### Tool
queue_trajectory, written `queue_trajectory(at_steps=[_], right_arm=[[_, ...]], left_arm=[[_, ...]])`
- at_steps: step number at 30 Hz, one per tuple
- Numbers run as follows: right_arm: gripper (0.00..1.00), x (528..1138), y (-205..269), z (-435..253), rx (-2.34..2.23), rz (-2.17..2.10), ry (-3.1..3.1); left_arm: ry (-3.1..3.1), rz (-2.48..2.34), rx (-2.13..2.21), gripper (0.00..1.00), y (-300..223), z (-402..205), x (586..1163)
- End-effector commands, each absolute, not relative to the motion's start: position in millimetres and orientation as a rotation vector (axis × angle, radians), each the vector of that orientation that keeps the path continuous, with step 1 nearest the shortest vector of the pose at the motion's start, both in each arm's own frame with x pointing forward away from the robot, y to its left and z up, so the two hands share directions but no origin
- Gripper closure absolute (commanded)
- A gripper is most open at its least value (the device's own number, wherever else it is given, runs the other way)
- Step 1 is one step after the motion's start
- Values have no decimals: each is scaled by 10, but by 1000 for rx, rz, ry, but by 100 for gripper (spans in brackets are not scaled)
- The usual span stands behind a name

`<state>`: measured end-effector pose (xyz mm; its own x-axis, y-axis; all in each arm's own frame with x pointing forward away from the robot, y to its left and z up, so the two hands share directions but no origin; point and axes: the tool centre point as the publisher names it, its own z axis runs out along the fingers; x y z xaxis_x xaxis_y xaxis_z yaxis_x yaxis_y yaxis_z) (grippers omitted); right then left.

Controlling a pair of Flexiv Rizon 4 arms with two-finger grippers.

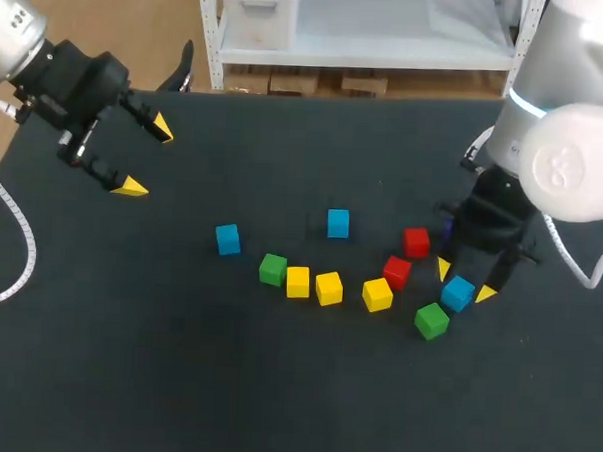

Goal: Place the blue cubes, place green cubes on the blue cubes, place the yellow cubes on the green cubes, then place the red cubes on the yellow cubes, and place purple cube on the red cubes.

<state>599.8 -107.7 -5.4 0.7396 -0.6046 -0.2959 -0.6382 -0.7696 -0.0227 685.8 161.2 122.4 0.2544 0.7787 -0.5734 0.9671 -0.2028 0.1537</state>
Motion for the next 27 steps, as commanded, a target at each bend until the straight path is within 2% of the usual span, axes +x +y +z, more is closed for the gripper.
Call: queue_trajectory(at_steps=[1, 6, 9, 11, 20, 27], right_arm=[[50, 6011, -1075, -70, -2814, 411, 1016], [59, 6014, -1076, -71, -2809, 405, 1027], [74, 6002, -1066, -73, -2806, 404, 1031], [100, 5989, -1064, -76, -2797, 408, 1041], [100, 5909, -1132, 29, -2594, 466, 1396], [100, 5910, -1133, 257, -2305, 304, 1842]], left_arm=[[1580, -515, 2050, 0, 1614, 1220, 6860], [1580, -515, 2050, 0, 1614, 1220, 6860], [1580, -515, 2050, 0, 1614, 1220, 6860], [1580, -515, 2050, 0, 1614, 1220, 6860], [1580, -515, 2050, 0, 1614, 1220, 6860], [1580, -515, 2050, 0, 1614, 1220, 6860]])
